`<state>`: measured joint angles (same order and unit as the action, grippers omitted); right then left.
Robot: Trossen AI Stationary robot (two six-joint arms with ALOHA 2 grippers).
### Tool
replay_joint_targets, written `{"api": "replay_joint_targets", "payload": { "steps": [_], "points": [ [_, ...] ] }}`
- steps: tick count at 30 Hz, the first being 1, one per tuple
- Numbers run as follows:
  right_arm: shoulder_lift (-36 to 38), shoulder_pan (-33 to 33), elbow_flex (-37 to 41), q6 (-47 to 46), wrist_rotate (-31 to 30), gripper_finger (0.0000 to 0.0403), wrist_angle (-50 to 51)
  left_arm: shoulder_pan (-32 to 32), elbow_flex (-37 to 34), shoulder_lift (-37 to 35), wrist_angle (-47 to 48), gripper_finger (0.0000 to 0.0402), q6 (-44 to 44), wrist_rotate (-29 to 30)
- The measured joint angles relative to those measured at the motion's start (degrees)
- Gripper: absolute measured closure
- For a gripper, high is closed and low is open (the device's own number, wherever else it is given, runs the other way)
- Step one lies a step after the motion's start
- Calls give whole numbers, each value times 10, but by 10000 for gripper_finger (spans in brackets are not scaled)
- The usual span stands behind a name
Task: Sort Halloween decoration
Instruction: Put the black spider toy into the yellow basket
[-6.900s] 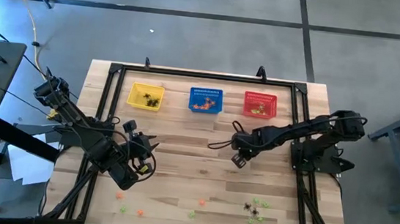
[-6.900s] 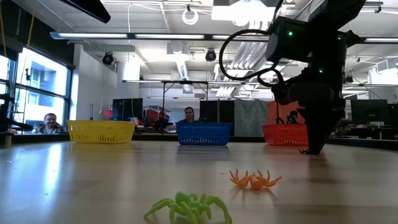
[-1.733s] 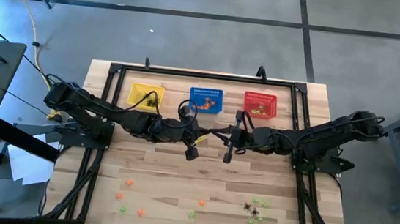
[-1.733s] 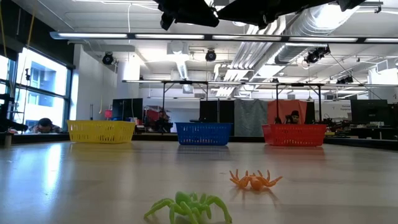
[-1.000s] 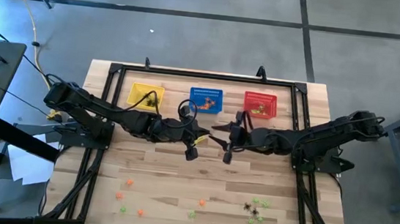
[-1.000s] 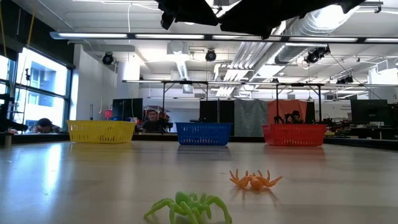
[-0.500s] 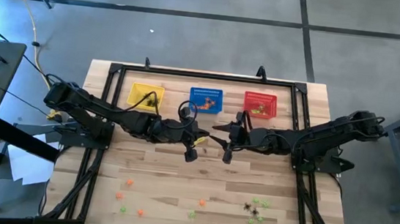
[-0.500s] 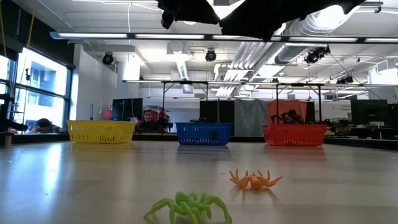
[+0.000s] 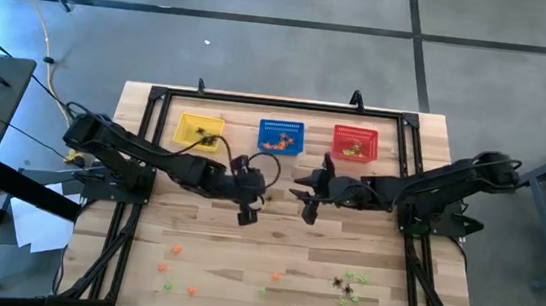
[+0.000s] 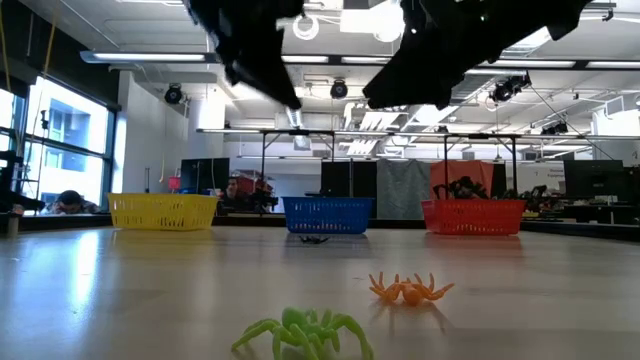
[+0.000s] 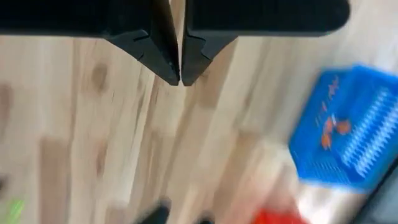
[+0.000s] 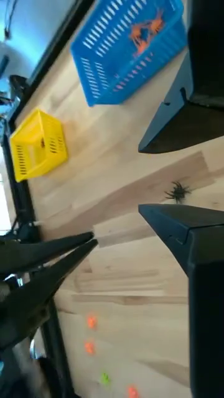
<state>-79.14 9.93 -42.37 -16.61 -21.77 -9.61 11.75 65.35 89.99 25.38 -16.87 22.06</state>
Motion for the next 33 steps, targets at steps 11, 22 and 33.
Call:
{"api": "replay_joint_targets", "payload": {
  "steps": [11, 22, 33],
  "points": [
    [-18, 14, 0, -90, 29, 265, 85, -15, 0, 144, -22, 317, 73, -82],
    [-18, 29, 0, -120, 39, 265, 148, -60, 1, 187, -64, 248, 116, -51],
    [-18, 30, 0, -119, 40, 265, 150, -95, 4, 247, -106, 234, 110, -106]
  ]
}}
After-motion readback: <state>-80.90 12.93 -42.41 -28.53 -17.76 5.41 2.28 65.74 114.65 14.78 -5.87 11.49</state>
